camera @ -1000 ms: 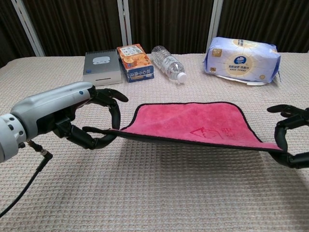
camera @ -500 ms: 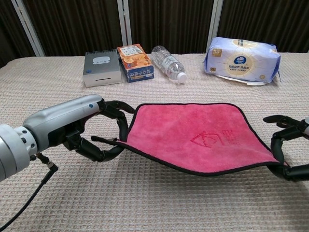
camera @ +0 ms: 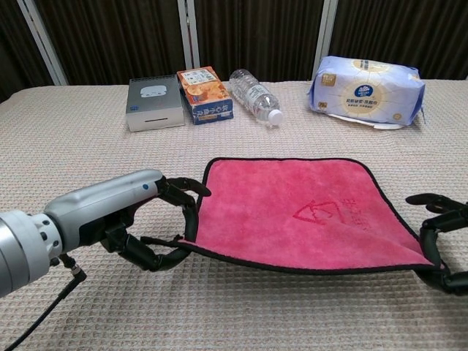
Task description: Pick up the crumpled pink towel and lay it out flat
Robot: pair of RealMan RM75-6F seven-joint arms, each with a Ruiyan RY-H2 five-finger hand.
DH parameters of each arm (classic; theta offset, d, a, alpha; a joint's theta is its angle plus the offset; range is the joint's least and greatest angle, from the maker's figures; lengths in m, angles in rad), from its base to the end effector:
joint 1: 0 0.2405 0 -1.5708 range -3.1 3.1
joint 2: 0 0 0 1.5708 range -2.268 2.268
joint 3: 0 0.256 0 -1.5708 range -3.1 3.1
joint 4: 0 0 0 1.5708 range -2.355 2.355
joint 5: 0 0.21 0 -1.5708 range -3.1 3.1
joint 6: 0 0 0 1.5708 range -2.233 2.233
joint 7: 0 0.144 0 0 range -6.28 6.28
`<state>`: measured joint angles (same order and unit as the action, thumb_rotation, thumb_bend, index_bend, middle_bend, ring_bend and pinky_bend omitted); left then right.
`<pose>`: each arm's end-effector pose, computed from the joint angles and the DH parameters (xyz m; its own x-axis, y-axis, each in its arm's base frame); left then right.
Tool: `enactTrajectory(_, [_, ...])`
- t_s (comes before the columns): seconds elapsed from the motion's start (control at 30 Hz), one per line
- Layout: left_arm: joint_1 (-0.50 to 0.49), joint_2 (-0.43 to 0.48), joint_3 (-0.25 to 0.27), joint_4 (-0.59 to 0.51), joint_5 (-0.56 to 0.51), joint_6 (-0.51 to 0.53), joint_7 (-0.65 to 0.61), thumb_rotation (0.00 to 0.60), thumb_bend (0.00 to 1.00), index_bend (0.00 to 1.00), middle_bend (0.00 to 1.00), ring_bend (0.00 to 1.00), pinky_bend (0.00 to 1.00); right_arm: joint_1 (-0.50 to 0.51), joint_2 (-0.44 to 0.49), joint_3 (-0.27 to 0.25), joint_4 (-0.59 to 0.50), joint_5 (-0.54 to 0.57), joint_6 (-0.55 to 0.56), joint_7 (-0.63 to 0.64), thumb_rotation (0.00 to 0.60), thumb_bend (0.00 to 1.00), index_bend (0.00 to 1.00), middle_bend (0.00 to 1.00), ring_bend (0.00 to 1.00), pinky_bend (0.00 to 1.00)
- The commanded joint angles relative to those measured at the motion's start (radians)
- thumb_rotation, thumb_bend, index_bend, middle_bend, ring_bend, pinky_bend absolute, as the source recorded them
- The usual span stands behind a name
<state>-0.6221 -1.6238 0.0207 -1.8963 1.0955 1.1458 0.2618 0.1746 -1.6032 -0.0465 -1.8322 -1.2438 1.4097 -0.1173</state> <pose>-0.1074 0.2136 -0.0479 0.0579 0.5615 0.8254 0.9596 -0.2594 0.1091 -0.2069 -0.1618 -0.0101 -0.1825 -0.2688 0.9457 -0.9789 0.1391 -0.1494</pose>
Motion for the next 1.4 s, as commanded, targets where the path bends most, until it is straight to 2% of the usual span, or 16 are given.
enactTrajectory(0.03, [-0.001, 0.01, 0.007, 0.001, -0.016, -0.026, 0.002, 0.6, 0.59, 0.7, 0.06, 0.0, 0.02, -0.007, 0.004, -0.006, 0.011, -0.002, -0.011, 0.013, 0.6, 0.68, 0.72, 0.11, 0.0, 0.0])
enactTrajectory(0.13, [-0.007, 0.022, 0.014, 0.002, -0.037, -0.06, 0.012, 0.6, 0.53, 0.6, 0.01, 0.0, 0.02, -0.01, 0.009, -0.014, 0.019, -0.005, -0.029, 0.021, 0.6, 0.68, 0.64, 0.1, 0.0, 0.0])
enactTrajectory(0.2, [-0.013, 0.031, 0.018, 0.0, -0.052, -0.084, 0.018, 0.6, 0.49, 0.51, 0.0, 0.0, 0.02, -0.011, 0.015, -0.019, 0.02, -0.008, -0.041, 0.026, 0.6, 0.68, 0.56, 0.07, 0.0, 0.0])
enactTrajectory(0.27, [-0.021, 0.043, 0.021, -0.005, -0.07, -0.111, 0.024, 0.6, 0.45, 0.42, 0.0, 0.0, 0.01, -0.011, 0.024, -0.025, 0.018, -0.013, -0.056, 0.037, 0.6, 0.68, 0.46, 0.04, 0.0, 0.0])
enactTrajectory(0.37, [-0.032, 0.062, 0.02, -0.012, -0.095, -0.144, 0.026, 0.6, 0.37, 0.35, 0.0, 0.0, 0.01, -0.009, 0.041, -0.031, 0.016, -0.015, -0.082, 0.058, 0.6, 0.68, 0.23, 0.0, 0.0, 0.0])
enactTrajectory(0.43, [-0.04, 0.074, 0.022, -0.014, -0.105, -0.165, 0.031, 0.6, 0.34, 0.31, 0.0, 0.0, 0.0, -0.006, 0.057, -0.037, 0.015, -0.019, -0.104, 0.073, 0.6, 0.66, 0.16, 0.0, 0.0, 0.0])
enactTrajectory(0.5, [-0.045, 0.083, 0.024, -0.015, -0.113, -0.18, 0.034, 0.6, 0.32, 0.28, 0.0, 0.0, 0.0, -0.004, 0.066, -0.039, 0.017, -0.022, -0.117, 0.085, 0.6, 0.56, 0.04, 0.0, 0.0, 0.0])
enactTrajectory(0.53, [-0.047, 0.086, 0.025, -0.015, -0.115, -0.186, 0.035, 0.6, 0.31, 0.26, 0.0, 0.0, 0.0, -0.004, 0.07, -0.04, 0.019, -0.024, -0.123, 0.089, 0.6, 0.52, 0.01, 0.0, 0.0, 0.0])
enactTrajectory(0.7, [-0.055, 0.106, 0.025, -0.019, -0.127, -0.209, 0.038, 0.6, 0.29, 0.16, 0.0, 0.0, 0.0, -0.004, 0.091, -0.045, 0.016, -0.037, -0.146, 0.109, 0.6, 0.39, 0.0, 0.0, 0.0, 0.0])
enactTrajectory(0.8, [-0.055, 0.125, 0.018, -0.03, -0.129, -0.216, 0.023, 0.6, 0.28, 0.12, 0.0, 0.0, 0.0, -0.008, 0.105, -0.047, 0.011, -0.059, -0.142, 0.118, 0.6, 0.36, 0.0, 0.0, 0.0, 0.0])
enactTrajectory(1.07, [-0.05, 0.252, -0.013, -0.089, -0.08, -0.254, -0.082, 0.6, 0.25, 0.09, 0.0, 0.0, 0.0, -0.014, 0.15, -0.047, -0.017, -0.107, -0.141, 0.144, 0.6, 0.24, 0.0, 0.0, 0.0, 0.0])
enactTrajectory(1.23, [-0.041, 0.294, -0.014, -0.1, -0.042, -0.275, -0.135, 0.6, 0.25, 0.08, 0.0, 0.0, 0.0, -0.013, 0.155, -0.04, -0.022, -0.094, -0.156, 0.127, 0.6, 0.22, 0.0, 0.0, 0.0, 0.0])
enactTrajectory(1.4, [-0.018, 0.347, -0.028, -0.134, 0.026, -0.262, -0.207, 0.6, 0.25, 0.07, 0.0, 0.0, 0.0, -0.02, 0.165, -0.029, -0.029, -0.127, -0.129, 0.122, 0.6, 0.22, 0.0, 0.0, 0.0, 0.0])
